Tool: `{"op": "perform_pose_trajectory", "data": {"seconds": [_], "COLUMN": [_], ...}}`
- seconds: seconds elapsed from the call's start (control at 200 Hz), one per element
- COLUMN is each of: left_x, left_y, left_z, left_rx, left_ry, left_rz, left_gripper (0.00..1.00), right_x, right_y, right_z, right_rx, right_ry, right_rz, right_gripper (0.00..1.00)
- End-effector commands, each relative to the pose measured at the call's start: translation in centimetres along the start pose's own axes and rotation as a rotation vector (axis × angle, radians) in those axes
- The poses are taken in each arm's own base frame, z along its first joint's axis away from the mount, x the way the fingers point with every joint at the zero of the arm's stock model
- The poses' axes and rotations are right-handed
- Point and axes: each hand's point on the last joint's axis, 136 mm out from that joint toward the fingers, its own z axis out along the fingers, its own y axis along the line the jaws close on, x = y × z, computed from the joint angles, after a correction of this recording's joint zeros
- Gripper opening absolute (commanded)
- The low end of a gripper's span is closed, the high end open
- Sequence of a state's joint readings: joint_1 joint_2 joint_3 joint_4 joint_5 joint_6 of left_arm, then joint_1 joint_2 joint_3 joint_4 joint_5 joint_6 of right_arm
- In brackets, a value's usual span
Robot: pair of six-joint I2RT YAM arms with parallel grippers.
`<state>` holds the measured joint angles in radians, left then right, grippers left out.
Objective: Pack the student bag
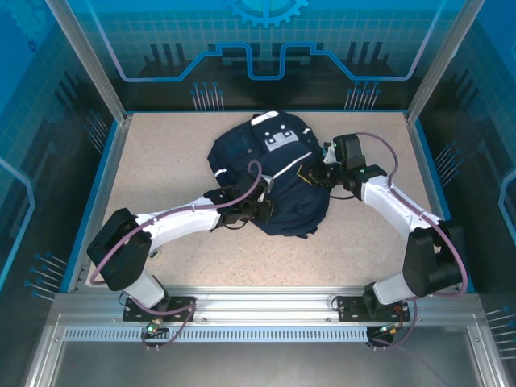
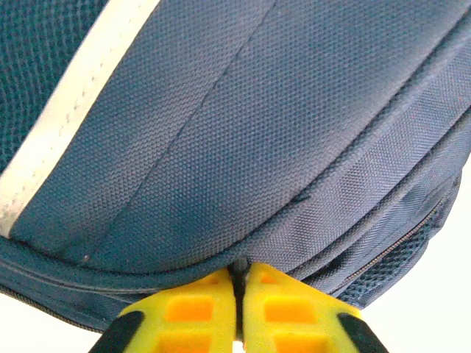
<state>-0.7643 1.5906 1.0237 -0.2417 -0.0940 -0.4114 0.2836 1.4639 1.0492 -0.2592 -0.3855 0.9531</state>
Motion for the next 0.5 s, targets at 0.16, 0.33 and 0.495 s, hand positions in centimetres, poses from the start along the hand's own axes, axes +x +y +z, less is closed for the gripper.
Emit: {"op": "perform_pose_trajectory", "data": {"seconds": [0.16,0.33,0.495], "left_x": [1.4,2.6,2.4], "left_y": [4.0,6.5,9.3], "left_z": [-2.2,-3.3,-4.1], "left_rx": [-0.174,-0.238,-0.318], "left_ry": [0.025,0.033,0.016], "left_rz": [0.030,-0.014,-0.089], "left_gripper": [0.00,0.00,0.00], "right_x": [-1.5,-2.2,-2.4], "right_y": [-0.6,-1.6,-1.8], "right_z": [-2.2,-2.6,-2.2], "right_rx": [0.134,0.193,0.202], "right_ry": [-0.111,-0.151,-0.144], "right_rz": [-0.048,-0.040,-0.037], "right_gripper": [0.08,0.08,0.08]}}
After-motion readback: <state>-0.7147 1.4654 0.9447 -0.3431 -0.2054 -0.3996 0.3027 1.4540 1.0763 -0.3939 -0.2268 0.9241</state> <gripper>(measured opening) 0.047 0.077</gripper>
